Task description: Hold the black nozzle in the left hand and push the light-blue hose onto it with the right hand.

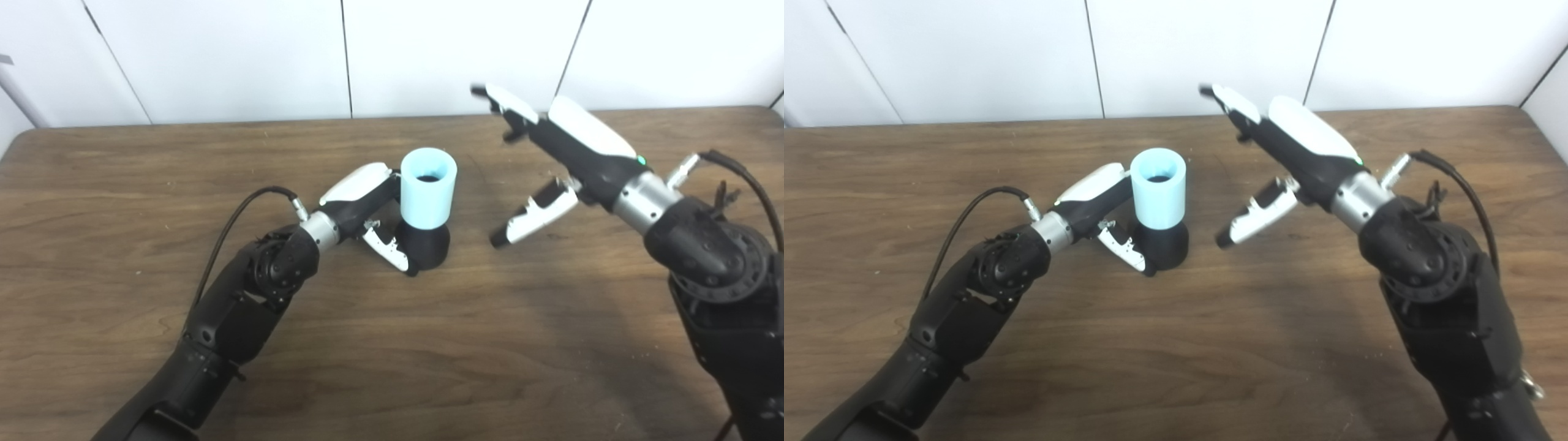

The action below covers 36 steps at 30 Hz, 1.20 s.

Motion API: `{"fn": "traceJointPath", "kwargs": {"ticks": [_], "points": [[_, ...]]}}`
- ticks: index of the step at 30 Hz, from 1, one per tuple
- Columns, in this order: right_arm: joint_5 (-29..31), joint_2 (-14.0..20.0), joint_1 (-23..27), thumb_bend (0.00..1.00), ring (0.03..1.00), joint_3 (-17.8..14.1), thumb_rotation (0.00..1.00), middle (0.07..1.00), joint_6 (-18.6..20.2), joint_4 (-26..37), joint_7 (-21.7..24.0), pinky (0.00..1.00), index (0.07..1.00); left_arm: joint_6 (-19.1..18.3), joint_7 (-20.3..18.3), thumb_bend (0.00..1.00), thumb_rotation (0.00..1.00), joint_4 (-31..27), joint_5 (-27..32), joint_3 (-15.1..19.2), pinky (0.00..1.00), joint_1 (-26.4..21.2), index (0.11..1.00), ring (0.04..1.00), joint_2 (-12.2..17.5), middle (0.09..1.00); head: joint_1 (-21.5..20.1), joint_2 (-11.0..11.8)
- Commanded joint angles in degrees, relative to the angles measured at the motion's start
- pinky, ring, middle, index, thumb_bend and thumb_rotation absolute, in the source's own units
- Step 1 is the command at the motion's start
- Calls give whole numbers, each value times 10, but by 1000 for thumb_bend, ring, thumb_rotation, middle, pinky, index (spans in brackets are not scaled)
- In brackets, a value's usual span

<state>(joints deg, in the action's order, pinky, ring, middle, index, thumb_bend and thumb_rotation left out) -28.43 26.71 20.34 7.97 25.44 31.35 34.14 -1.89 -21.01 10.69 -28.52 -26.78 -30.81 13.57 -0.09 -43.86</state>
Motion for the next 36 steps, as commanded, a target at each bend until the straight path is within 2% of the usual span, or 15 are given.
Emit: {"fn": "traceJointPath", "kwargs": {"ticks": [1, 3, 6, 9, 14, 17, 20, 21, 25, 29, 31, 34, 35, 36], "points": [[9, 0, 7, 865, 969, -9, 55, 1000, -7, 6, -17, 785, 1000, -19, -28, 867, 97, 14, -10, -11, 1000, 8, 738, 768, 10, 749, 0, -1], [14, -6, -5, 862, 962, -14, 51, 1000, -12, -2, -31, 772, 1000, -23, -35, 965, 158, 10, -12, -14, 1000, 6, 845, 855, 15, 858, 2, -1], [18, -18, -18, 861, 958, -21, 55, 1000, -13, -10, -52, 762, 1000, -34, -46, 997, 214, 4, -23, -22, 1000, 3, 948, 963, 22, 964, 3, 0], [20, -24, -25, 859, 956, -24, 58, 1000, -12, -15, -64, 757, 1000, -46, -51, 1000, 245, 1, -31, -28, 1000, -1, 992, 996, 27, 996, 3, 0], [26, -40, -36, 857, 948, -29, 61, 1000, -8, -29, -86, 753, 1000, -76, -52, 1000, 263, -17, -42, -26, 1000, 1, 1000, 1000, 34, 1000, 4, 1], [30, -55, -46, 847, 925, -35, 50, 1000, -15, -41, -108, 740, 1000, -93, -45, 1000, 182, -36, -32, -10, 1000, 16, 1000, 1000, 35, 1000, 5, 3], [34, -71, -56, 803, 875, -42, 25, 970, -23, -52, -133, 682, 960, -97, -32, 964, 128, -48, -24, 10, 1000, 30, 1000, 1000, 39, 997, 7, 4], [35, -77, -60, 778, 846, -44, 10, 951, -27, -56, -144, 660, 936, -95, -25, 919, 122, -50, -24, 18, 1000, 35, 980, 1000, 40, 970, 7, 4], [45, -104, -75, 741, 815, -54, 0, 924, -35, -70, -183, 643, 906, -104, 0, 835, 86, -77, -12, 53, 1000, 61, 928, 959, 37, 925, 12, 8], [68, -138, -86, 712, 794, -74, 0, 909, -35, -78, -220, 614, 889, -123, 47, 761, 23, -136, 10, 120, 946, 103, 891, 894, 12, 880, 21, 11], [78, -157, -92, 703, 769, -81, 0, 876, -37, -82, -238, 594, 849, -128, 87, 673, 4, -162, 25, 161, 811, 130, 848, 847, -16, 837, 21, 11], [87, -171, -96, 702, 734, -87, 0, 839, -42, -85, -256, 538, 815, -115, 141, 608, 0, -181, 51, 207, 714, 158, 798, 792, -60, 787, 26, 12], [91, -174, -97, 702, 730, -88, 0, 834, -44, -86, -261, 531, 811, -103, 156, 602, 0, -184, 63, 218, 700, 165, 791, 784, -74, 780, 28, 12], [100, -178, -99, 702, 716, -92, 0, 814, -52, -90, -268, 521, 797, -81, 174, 581, 7, -187, 90, 235, 640, 174, 761, 738, -95, 743, 30, 14]]}}
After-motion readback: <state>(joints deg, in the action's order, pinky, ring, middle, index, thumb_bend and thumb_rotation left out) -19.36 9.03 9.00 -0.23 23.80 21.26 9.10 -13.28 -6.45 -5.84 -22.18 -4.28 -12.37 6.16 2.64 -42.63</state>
